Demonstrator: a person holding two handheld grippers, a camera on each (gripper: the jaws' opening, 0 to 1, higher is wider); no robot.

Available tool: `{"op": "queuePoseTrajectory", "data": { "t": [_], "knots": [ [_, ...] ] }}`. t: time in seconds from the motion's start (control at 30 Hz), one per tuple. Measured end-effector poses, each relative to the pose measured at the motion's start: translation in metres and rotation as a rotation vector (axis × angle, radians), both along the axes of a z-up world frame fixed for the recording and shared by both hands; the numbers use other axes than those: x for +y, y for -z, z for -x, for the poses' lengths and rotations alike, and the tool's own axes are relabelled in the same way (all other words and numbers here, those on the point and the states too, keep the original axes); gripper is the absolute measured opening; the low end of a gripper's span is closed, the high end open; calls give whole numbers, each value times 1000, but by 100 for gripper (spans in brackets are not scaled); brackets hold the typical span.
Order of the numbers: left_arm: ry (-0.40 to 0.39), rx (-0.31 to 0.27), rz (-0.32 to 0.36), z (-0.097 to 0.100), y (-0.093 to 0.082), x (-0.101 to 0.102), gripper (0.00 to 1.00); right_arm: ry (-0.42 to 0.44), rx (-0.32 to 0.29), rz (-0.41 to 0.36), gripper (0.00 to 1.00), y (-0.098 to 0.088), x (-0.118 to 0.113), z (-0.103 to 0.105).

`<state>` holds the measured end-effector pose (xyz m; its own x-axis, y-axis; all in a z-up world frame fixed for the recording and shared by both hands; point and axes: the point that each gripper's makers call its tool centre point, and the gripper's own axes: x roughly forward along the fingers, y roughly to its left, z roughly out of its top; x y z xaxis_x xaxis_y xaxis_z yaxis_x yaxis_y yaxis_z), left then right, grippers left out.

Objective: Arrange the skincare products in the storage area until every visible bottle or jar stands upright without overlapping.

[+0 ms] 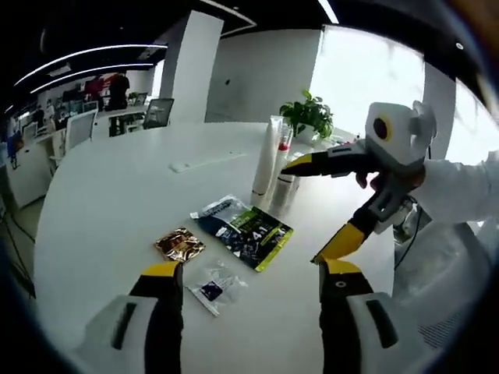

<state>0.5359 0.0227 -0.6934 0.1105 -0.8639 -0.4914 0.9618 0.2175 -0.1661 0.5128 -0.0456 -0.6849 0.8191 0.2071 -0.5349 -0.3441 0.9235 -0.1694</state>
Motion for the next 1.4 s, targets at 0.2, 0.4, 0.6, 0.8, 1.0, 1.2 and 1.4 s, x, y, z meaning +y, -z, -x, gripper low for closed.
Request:
{"op": "queuePoseTrajectory", "data": {
  "t": [0.2,0.4,0.6,0.8,1.0,1.2,1.4],
  "knots": [
    [18,-40,-14,6,-7,4,72,-11,-8,12,92,-8,-2,11],
    [40,-57,-35,12,-9,8,82,-10,-16,27,97,-11,-10,22],
    [25,-82,-42,14,-13,13,83,-3,-9,15,99,-13,-18,37],
    [44,-72,-58,21,-13,18,90,1,-4,5,99,-14,-26,52],
    [41,-77,-86,28,-10,25,94,15,-3,-5,99,-16,-35,66],
    [39,-102,-102,34,-17,31,99,29,-10,-22,99,-26,-40,82],
    [47,-124,-109,42,-27,38,99,48,-52,-41,100,-45,-47,97]
  ]
}}
